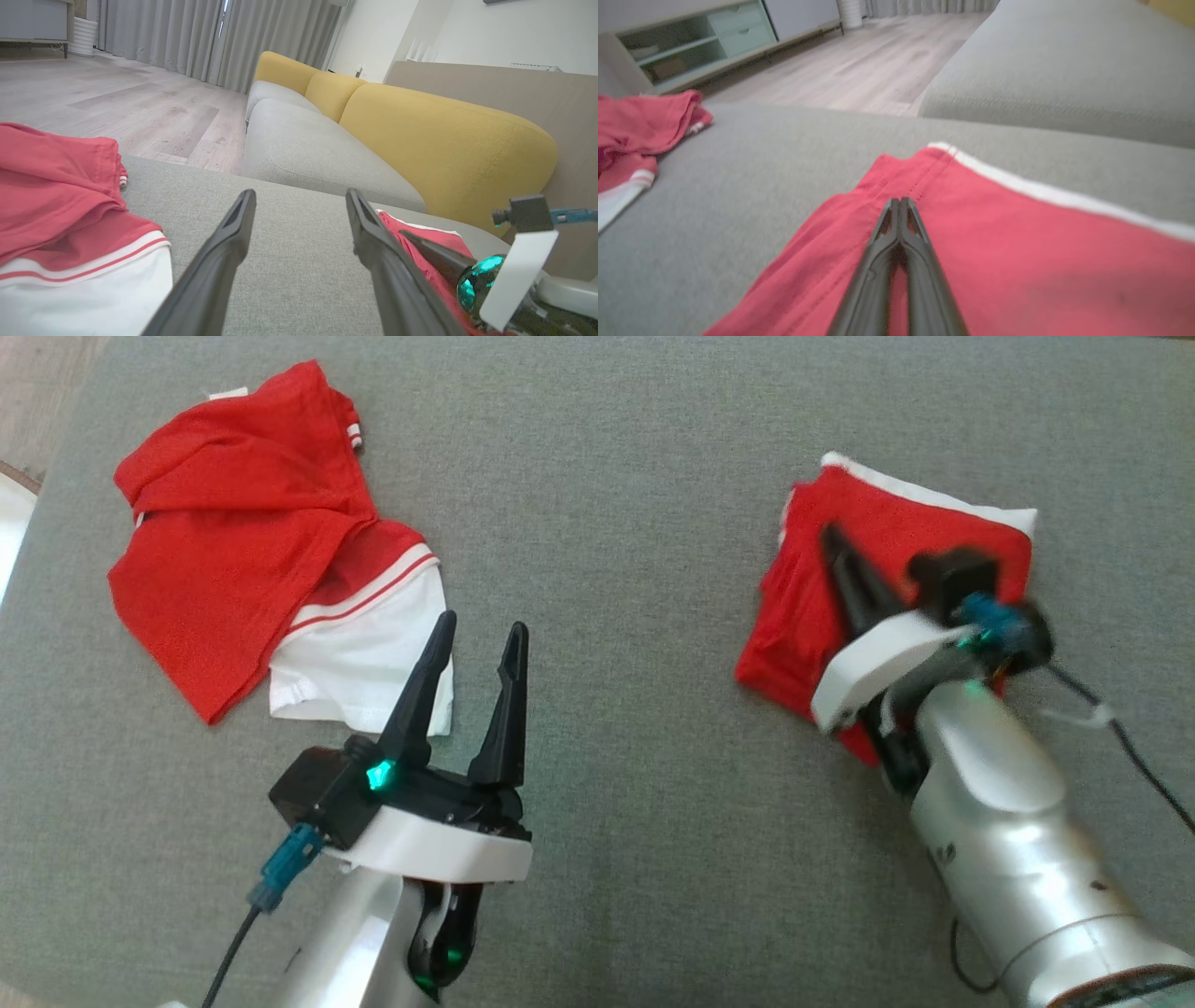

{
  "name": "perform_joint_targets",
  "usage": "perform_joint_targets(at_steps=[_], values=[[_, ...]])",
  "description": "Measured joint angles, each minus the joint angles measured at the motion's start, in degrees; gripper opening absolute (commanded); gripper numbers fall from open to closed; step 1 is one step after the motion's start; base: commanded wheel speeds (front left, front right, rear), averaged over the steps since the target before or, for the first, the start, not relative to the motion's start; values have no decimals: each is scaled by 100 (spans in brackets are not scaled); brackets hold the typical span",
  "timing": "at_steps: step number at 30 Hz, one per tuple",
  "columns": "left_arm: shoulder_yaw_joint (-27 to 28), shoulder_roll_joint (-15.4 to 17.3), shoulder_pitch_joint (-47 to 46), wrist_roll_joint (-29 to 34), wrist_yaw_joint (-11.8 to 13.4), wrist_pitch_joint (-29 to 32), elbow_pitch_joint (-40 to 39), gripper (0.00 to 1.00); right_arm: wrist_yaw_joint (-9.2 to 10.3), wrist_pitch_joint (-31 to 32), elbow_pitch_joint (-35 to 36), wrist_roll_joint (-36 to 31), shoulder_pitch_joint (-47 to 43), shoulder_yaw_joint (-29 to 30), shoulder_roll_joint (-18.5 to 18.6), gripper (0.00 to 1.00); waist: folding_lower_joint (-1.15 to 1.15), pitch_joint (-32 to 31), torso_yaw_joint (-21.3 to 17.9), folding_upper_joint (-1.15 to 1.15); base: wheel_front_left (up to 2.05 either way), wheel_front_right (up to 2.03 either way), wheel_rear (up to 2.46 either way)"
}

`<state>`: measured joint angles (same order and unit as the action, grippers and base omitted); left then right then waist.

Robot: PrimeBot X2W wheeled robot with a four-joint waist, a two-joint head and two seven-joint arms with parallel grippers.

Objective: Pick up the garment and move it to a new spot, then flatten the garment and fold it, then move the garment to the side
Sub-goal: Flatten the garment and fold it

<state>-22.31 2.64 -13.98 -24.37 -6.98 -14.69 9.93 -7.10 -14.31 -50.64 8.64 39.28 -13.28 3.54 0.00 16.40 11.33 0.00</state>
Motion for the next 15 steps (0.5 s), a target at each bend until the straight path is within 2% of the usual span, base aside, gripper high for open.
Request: perform_joint_targets(at_steps=[3, 9, 12, 15], values=[[-33, 0, -19, -37, 21, 0, 0, 100, 0, 188, -522, 282, -1, -625, 5, 0, 0, 0, 4, 0, 0, 0, 0], [2, 0, -91, -36, 47, 0, 9, 100, 0, 279, -670, 969, 113, -1249, 56, 0, 0, -43, -54, 0, 0, 0, 0], [49, 0, -92, -35, 49, 0, 13, 100, 0, 176, -673, 1152, 116, -1377, 55, 0, 0, -102, -135, 0, 0, 0, 0], [103, -1, -88, -25, 49, -1, 10, 100, 0, 52, -651, 1139, 117, -1237, 38, 0, 0, -177, -258, 0, 0, 0, 0]])
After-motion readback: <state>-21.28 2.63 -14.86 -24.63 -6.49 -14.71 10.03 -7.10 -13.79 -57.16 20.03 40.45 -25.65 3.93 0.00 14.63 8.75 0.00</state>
